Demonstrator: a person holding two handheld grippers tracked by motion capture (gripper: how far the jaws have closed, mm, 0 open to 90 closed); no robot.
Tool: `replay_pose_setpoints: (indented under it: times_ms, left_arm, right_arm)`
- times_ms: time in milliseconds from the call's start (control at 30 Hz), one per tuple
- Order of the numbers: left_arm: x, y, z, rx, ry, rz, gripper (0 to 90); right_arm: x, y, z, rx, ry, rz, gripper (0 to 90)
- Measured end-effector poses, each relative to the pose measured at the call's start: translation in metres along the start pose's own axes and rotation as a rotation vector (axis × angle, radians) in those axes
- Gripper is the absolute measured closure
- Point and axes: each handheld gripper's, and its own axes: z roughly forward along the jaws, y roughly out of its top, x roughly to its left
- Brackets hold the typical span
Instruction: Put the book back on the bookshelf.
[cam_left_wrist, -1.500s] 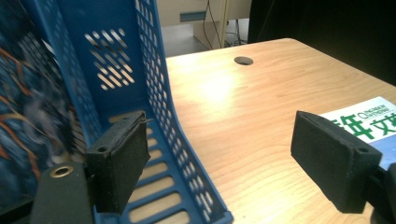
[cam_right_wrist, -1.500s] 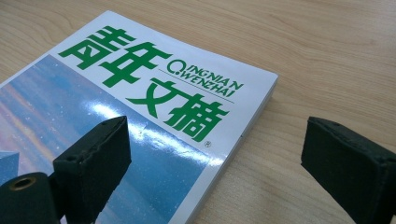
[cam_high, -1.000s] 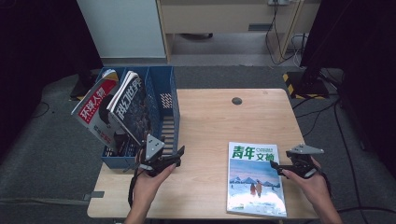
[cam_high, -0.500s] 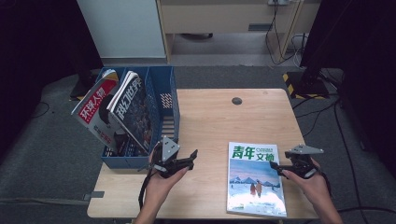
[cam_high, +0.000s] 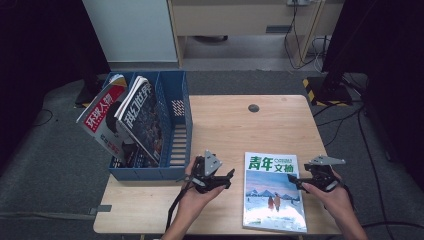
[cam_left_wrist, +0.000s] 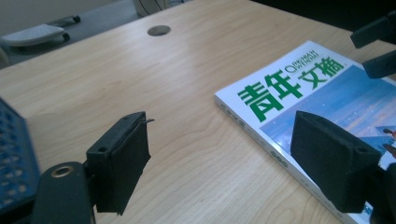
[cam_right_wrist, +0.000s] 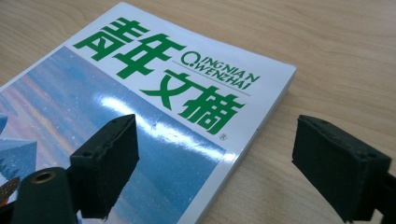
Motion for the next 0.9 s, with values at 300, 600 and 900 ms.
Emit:
replay_pose_setpoints:
  times_ms: [300, 600, 900]
  left_arm:
    - [-0.023, -0.013, 0.032, 0.077, -0.051, 0.036, 19.0]
    - [-0.037, -0.026, 0.046, 0.119, -0.093, 0.046, 18.6]
    - [-0.049, -0.031, 0.057, 0.144, -0.109, 0.043, 15.7]
  right_arm:
    - [0.002, -0.002, 0.004, 0.037, 0.036, 0.013, 11.7]
    - [0.009, -0.007, 0.007, 0.091, 0.052, 0.000, 9.5]
    - [0.014, -0.013, 0.009, 0.127, 0.076, 0.021, 5.8]
